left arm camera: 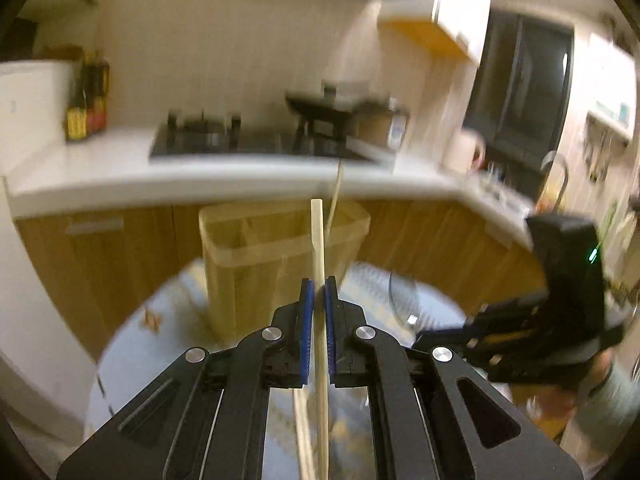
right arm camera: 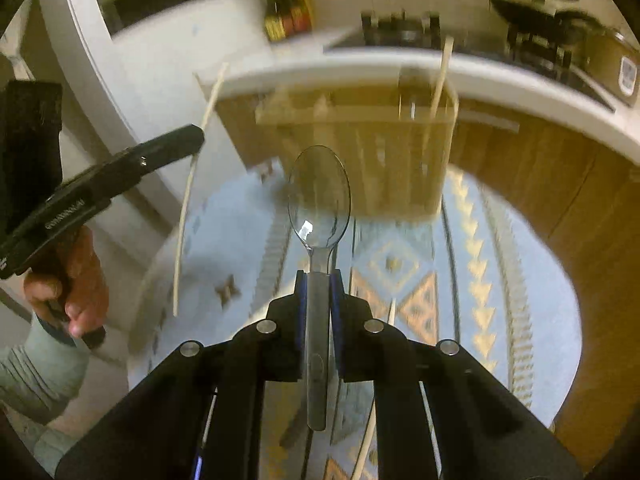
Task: Organize utensils
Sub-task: 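Lift the chopstick with the left tool while the right tool carries the spoon over the holder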
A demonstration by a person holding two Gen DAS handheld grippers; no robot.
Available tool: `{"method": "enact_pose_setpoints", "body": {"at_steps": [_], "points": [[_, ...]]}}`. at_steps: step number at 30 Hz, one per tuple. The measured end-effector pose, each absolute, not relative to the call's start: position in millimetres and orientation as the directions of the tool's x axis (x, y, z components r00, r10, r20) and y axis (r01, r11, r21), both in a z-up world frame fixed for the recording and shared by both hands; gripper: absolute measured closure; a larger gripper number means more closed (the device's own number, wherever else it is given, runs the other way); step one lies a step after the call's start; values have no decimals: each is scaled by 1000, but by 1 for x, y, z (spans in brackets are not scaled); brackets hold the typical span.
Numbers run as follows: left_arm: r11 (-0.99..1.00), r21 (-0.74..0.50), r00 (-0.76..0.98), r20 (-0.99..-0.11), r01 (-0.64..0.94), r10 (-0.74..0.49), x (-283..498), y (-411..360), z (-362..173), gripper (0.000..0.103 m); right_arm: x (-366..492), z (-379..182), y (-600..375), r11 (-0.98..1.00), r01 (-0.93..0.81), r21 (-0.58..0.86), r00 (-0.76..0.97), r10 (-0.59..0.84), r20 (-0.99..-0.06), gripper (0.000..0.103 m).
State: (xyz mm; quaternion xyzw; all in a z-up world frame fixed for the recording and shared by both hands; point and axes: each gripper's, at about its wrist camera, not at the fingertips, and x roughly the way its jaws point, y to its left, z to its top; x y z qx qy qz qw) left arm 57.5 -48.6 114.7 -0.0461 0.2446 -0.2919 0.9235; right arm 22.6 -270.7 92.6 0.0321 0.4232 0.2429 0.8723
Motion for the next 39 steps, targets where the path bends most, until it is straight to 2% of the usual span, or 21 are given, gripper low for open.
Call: {"method": "enact_pose_setpoints", "body": {"at_steps": [6, 13, 18, 23, 25, 28, 39], "points": [[834, -246, 814, -208, 493, -542, 70, -48, 162, 99, 42, 141, -286, 879, -388, 276, 653, 474, -592, 94], [826, -284, 846, -80, 487, -526, 100, -52, 176, 99, 77, 174, -300, 878, -377, 295, 733, 478, -484, 94], [817, -332, 855, -57, 472, -516, 133, -59, 169, 99, 111, 185, -308, 889, -341, 306, 783, 448, -430, 94], [858, -307, 896, -36, 411, -442, 156, -71, 163, 99, 126, 184, -305, 943, -275, 189, 882, 325, -340, 94], [861, -334, 907, -39, 384, -420, 167, -73, 156, 99, 133, 173, -297, 964, -241, 110, 908, 264, -326, 94], [869, -358, 923, -46, 342, -382, 178, -79, 141, 99, 141, 157, -289, 969, -235, 73, 924, 246, -294, 94], [902, -297, 936, -66, 313, -346, 185, -94, 108, 99, 155, 116, -293, 973, -212, 92, 926, 230, -300, 94]]}}
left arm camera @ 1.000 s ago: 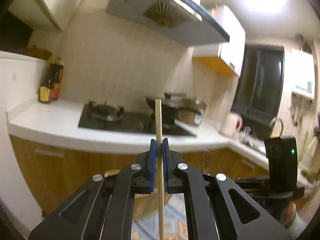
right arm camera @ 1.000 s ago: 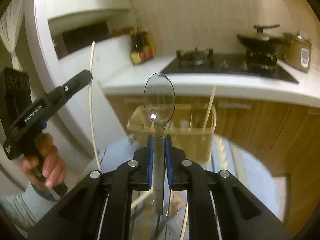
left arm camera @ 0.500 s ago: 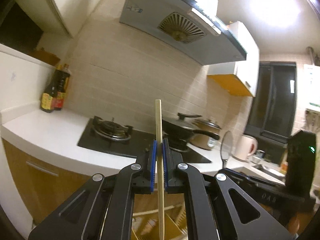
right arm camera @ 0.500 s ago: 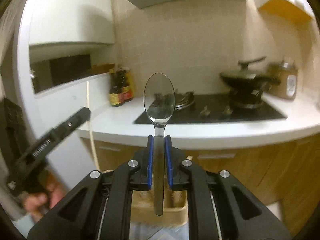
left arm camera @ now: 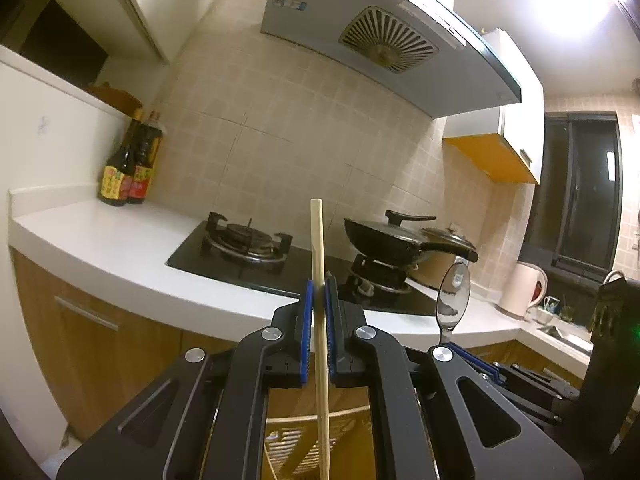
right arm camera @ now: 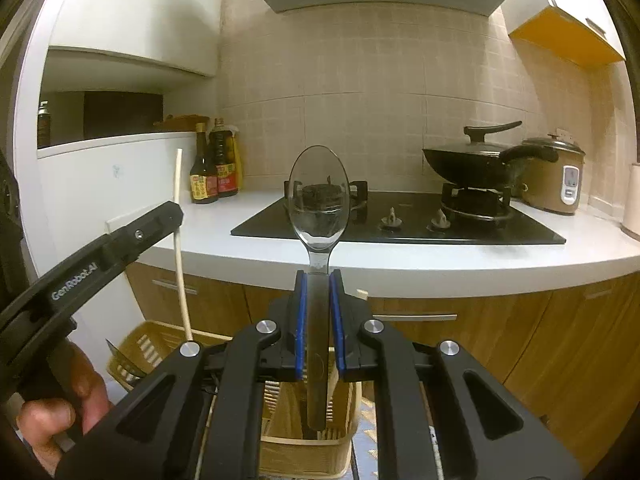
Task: Organize utensils
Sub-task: 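Lift the chopstick with the left tool while the right tool carries the spoon over the holder, then open the left tool dropping the chopstick while the right tool releases the spoon into the holder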
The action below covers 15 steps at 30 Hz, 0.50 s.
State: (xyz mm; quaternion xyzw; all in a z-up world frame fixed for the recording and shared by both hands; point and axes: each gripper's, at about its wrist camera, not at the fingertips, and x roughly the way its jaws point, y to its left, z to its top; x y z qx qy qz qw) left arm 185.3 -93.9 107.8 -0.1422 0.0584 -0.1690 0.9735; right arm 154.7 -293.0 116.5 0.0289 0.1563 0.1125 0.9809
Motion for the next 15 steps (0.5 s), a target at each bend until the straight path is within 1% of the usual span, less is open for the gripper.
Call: {"method": "enact_pose_setpoints", "body": {"at_steps": [4, 8, 9, 10, 11, 12, 13, 14, 15], "points": [[907, -276, 934, -72, 317, -349, 186, -97, 103, 99, 155, 109, -299, 968, -219, 124, 923, 247, -295, 94], [900, -287, 929, -73, 329, -363, 185, -95, 100, 98, 151, 104, -306, 962, -232, 147, 918, 266, -295, 93], [894, -294, 924, -74, 338, -374, 185, -93, 100, 96, 151, 104, -307, 959, -238, 154, 913, 275, -302, 93], [893, -294, 923, -80, 340, -377, 184, -93, 100, 88, 150, 103, -309, 957, -240, 161, 909, 280, -309, 93], [893, -291, 921, -84, 343, -381, 183, -92, 100, 82, 149, 101, -312, 953, -248, 174, 900, 294, -321, 92], [893, -287, 919, -85, 347, -385, 182, -92, 101, 73, 149, 100, -314, 949, -258, 183, 890, 307, -336, 88], [893, -281, 917, -85, 353, -389, 179, -92, 102, 70, 149, 99, -316, 946, -264, 189, 884, 315, -345, 85], [894, -272, 916, -87, 356, -392, 176, -91, 103, 70, 147, 98, -318, 944, -265, 195, 880, 320, -352, 82], [894, -268, 914, -90, 360, -395, 173, -91, 104, 70, 144, 97, -321, 944, -263, 201, 878, 320, -355, 82]]}}
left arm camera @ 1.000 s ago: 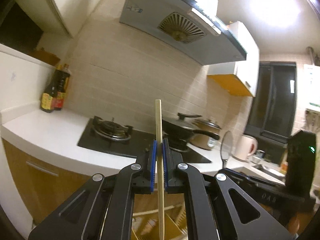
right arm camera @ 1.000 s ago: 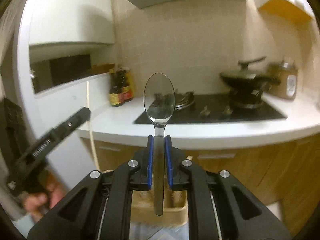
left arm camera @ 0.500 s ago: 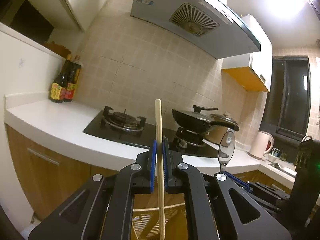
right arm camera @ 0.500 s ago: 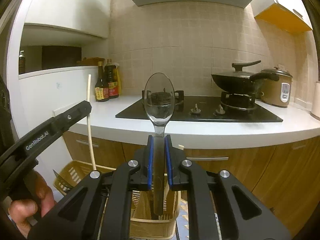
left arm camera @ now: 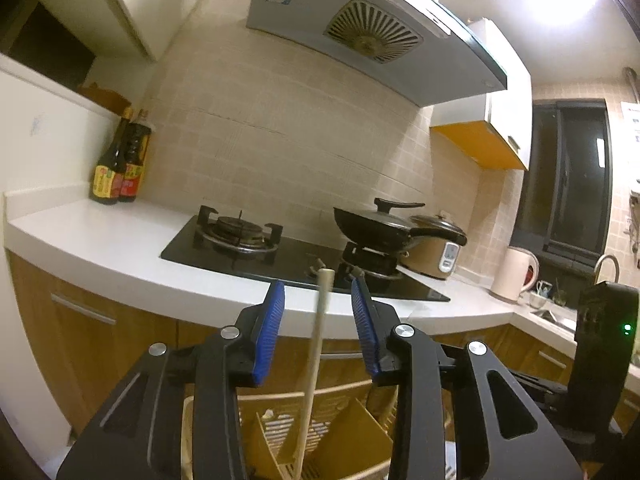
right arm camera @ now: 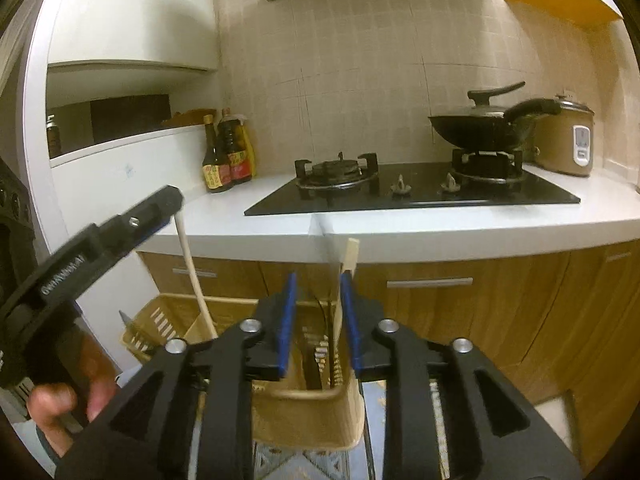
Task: Organize utensils
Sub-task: 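Open the left tool dropping the chopstick while the right tool releases the spoon into the holder, then move both tools back down to the remaining utensils on the table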
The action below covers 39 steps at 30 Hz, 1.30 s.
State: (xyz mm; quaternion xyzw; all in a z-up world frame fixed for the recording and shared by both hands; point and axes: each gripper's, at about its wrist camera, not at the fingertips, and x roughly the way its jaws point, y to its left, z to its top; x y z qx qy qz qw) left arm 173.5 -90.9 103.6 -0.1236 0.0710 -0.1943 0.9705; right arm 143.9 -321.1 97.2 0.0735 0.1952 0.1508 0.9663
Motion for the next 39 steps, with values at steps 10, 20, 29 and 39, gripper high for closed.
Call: {"method": "enact_pose_setpoints", "body": {"at_steps": [10, 20, 29, 39], "points": [[869, -246, 882, -94, 429, -462, 126, -77, 131, 68, 104, 107, -335, 922, -288, 260, 857, 369, -360, 78], [887, -220, 896, -93, 407, -434, 74, -54, 156, 48, 53, 139, -333, 915, -336, 226, 858, 396, -328, 49], [875, -253, 810, -337, 414, -480, 70, -35, 119, 40, 26, 112, -305, 940, -297, 168, 756, 339, -560, 49], [896, -221, 570, -706, 385, -420, 84, -40, 26, 43, 35, 13, -283, 893, -217, 396, 298, 446, -844, 53]]}}
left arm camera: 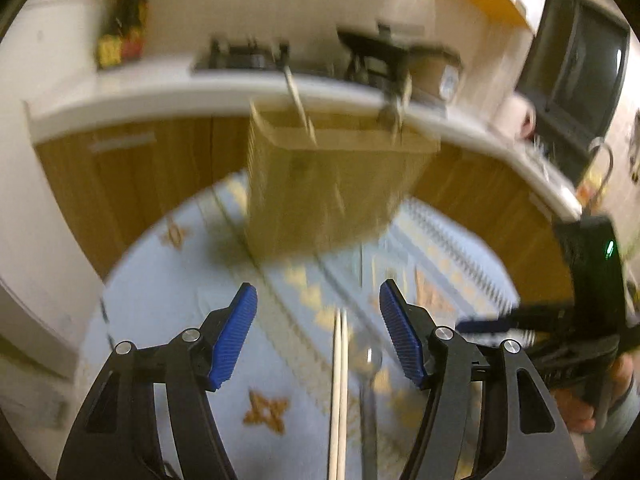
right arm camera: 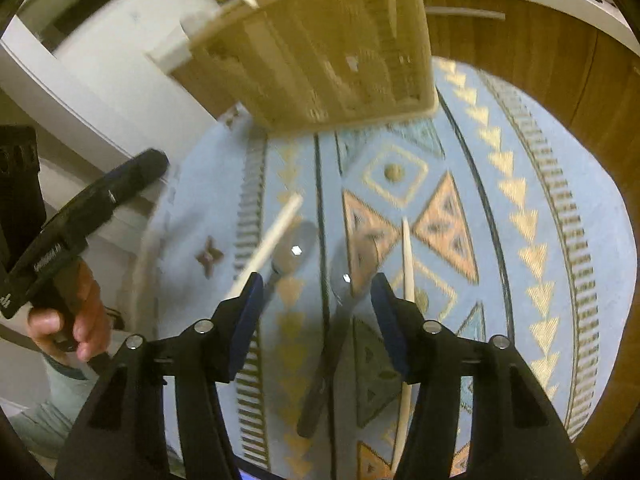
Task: Organize utensils
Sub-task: 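Move both tools back down to the remaining utensils on the table, then grasp a pair of wooden chopsticks with the left tool while the right tool grasps a clear spoon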
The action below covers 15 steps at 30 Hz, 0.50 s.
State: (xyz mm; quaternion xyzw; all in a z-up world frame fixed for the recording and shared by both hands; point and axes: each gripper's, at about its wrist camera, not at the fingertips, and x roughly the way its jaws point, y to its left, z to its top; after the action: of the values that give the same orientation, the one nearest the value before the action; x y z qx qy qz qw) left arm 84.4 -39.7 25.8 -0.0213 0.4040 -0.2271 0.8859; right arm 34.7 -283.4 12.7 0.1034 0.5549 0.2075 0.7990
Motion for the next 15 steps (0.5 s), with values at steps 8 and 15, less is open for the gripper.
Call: {"method": "enact_pose_setpoints", "body": {"at_steps": [8, 15], "points": [[874, -253, 382, -823, 415, -420, 90, -46, -23, 55, 30, -23, -276, 913, -134, 386, 189, 405, -894, 66], [850, -200, 255, -898, 487, -358, 89, -66, -45, 64, 20, -27, -259, 944, -156, 289, 221, 319, -922, 68]]}}
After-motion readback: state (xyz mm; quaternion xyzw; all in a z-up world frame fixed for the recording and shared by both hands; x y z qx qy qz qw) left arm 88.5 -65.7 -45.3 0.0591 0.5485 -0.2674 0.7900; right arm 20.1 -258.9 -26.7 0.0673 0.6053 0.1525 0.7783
